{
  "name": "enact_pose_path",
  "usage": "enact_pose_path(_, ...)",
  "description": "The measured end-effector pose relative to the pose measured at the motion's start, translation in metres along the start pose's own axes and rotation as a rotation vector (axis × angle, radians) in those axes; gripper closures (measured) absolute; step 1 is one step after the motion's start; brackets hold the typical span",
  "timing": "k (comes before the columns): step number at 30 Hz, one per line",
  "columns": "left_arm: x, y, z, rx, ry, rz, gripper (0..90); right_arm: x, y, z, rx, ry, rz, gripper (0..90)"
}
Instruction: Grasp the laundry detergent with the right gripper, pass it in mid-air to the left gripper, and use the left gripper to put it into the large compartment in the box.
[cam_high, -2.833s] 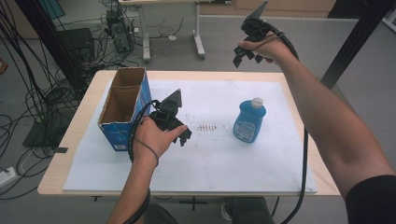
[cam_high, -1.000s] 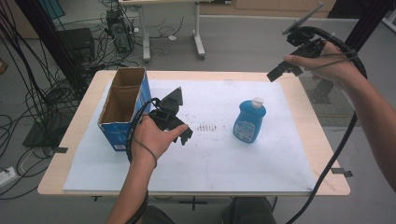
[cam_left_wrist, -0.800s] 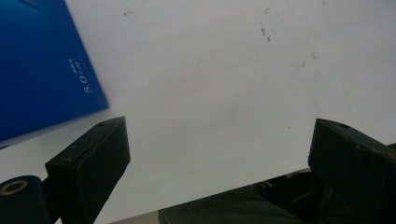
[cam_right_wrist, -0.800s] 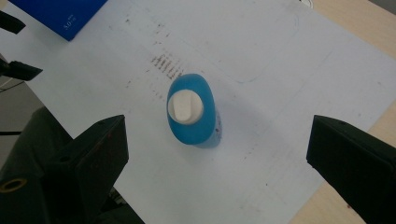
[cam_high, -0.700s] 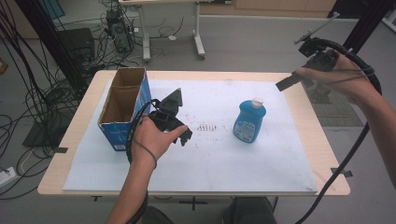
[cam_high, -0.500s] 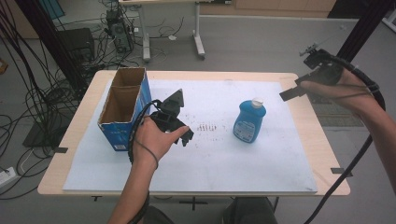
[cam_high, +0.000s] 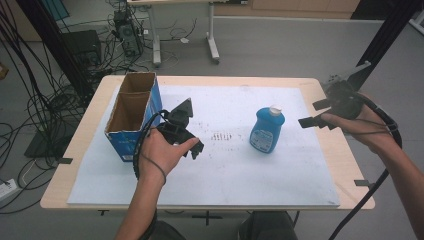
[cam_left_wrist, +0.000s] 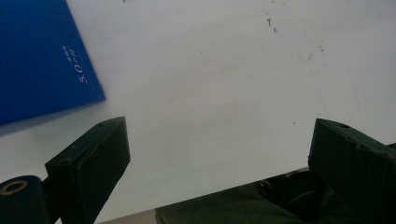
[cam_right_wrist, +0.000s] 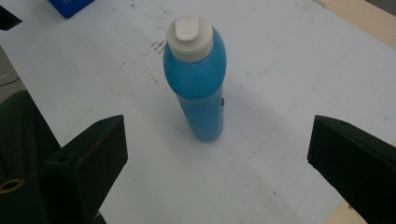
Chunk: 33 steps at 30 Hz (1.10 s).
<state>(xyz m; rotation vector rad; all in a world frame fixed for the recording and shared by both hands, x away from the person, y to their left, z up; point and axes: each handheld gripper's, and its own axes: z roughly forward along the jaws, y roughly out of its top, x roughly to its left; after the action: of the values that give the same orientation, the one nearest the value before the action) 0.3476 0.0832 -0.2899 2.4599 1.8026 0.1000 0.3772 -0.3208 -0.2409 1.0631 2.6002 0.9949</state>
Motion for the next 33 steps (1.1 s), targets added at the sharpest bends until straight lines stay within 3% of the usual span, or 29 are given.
enact_pose_path(10, -0.002, -0.003, 0.001, -0.010, -0.005, -0.006, 5.9, 0.008, -0.019, 0.021, -0.040, -0.012, -0.045, 4.5)
enact_pose_path(15, -0.001, -0.004, 0.000, -0.011, -0.001, -0.004, 5.9, 0.010, -0.032, 0.045, -0.077, -0.015, -0.046, 4.4)
enact_pose_path(28, 0.005, -0.006, 0.004, -0.013, -0.006, -0.011, 5.9, 0.014, -0.043, 0.085, -0.118, -0.044, -0.098, 3.7)
enact_pose_path(33, 0.006, -0.006, 0.007, -0.006, -0.006, -0.009, 5.9, 0.015, -0.046, 0.096, -0.123, -0.042, -0.096, 3.6)
